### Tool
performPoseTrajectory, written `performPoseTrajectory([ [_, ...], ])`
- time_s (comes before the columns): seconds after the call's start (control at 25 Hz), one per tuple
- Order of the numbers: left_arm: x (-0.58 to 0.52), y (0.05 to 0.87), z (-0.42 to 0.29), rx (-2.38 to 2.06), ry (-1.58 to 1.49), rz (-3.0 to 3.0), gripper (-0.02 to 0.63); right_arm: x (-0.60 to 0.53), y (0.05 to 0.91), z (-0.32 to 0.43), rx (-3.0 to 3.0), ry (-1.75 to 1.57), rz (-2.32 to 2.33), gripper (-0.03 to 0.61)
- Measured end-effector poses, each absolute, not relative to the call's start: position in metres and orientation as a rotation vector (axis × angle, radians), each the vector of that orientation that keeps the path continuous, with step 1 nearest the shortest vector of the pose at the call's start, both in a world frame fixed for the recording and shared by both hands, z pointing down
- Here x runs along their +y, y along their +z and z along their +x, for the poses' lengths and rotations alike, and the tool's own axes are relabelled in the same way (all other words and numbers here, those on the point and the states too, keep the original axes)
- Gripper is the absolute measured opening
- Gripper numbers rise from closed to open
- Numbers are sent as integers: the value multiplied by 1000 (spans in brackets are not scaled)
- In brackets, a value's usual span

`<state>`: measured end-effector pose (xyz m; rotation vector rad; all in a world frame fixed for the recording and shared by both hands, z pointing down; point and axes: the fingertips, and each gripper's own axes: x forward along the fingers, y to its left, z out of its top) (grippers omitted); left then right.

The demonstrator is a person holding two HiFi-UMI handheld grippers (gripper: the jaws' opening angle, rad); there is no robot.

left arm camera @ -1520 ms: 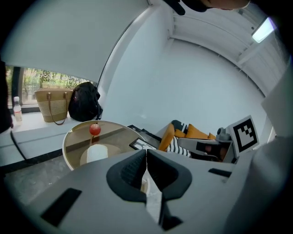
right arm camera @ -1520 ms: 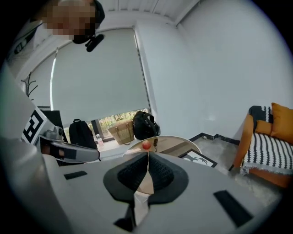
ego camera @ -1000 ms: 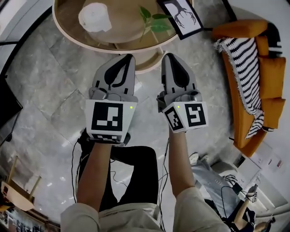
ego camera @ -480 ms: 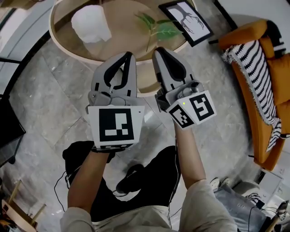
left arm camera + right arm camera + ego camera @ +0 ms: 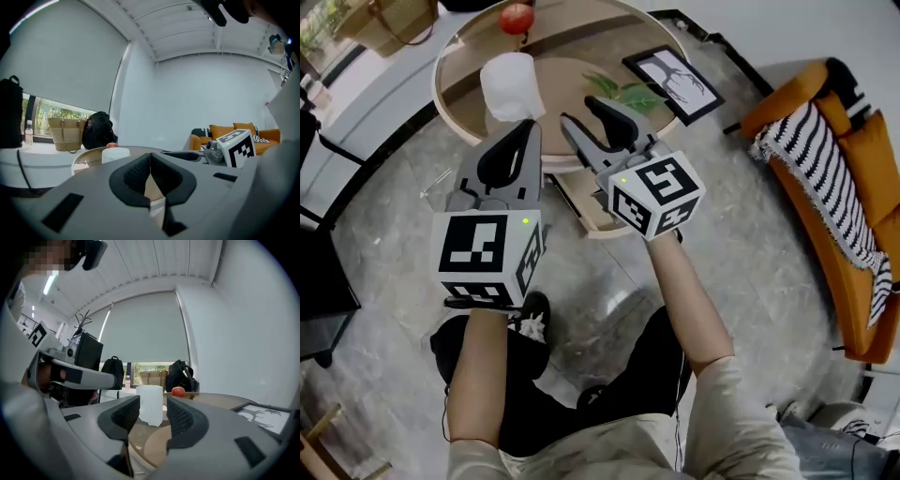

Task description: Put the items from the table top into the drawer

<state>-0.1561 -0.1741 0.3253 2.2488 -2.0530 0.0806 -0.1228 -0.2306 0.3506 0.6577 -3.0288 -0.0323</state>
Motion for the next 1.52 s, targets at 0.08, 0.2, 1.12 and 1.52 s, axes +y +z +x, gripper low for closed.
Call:
performPoseTrajectory([
  [0.08,-169,329,-163,-2074,68,2210,21,-231,356,-140,-2993,-8,623,191],
  [0.2,-162,337,-176,-2107,83,2161,21,-238,368,-173,-2922,14,588,259],
  [1.12,-132,351,-162,-2006,69,2275,21,-220,343,-164,-2879,-126,630,241],
  [1.52,-126,384,-45,-1857,219,2404,21,-177,397,13,-2861,-58,747,241],
])
